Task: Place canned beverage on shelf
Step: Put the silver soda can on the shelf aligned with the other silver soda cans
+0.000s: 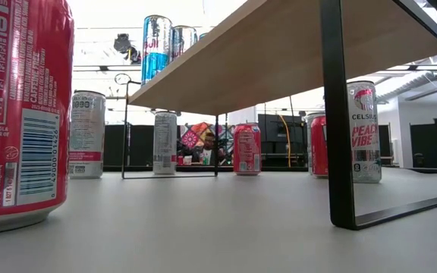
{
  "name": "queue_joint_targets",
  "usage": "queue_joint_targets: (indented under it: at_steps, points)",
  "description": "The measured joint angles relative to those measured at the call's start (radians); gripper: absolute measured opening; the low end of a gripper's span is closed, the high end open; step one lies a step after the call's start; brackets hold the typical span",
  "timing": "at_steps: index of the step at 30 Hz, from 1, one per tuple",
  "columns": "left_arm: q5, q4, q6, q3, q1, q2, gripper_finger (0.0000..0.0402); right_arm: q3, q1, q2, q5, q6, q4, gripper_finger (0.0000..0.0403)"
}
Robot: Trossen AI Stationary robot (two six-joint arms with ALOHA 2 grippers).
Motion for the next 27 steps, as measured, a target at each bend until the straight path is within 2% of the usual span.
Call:
queue_joint_targets:
  at_steps: [12, 22, 27]
  points:
    - [0.003, 0.0, 0.001, 0.0, 0.0, 0.0, 0.0357, 0.0, -0.002, 0.001, 0.0, -0.008, 0.002, 0.0211]
    - [0.015, -0.001, 0.002, 0.0, 0.0, 0.0, 0.0357, 0.0, -0.002, 0.003, 0.007, 0.0, 0.0, 0.0263]
    - [0.023, -0.006, -0.015, 0.0, 0.0, 0.0, 0.0357, 0.0, -0.002, 0.004, 0.007, 0.025, 0.009, 0.0277]
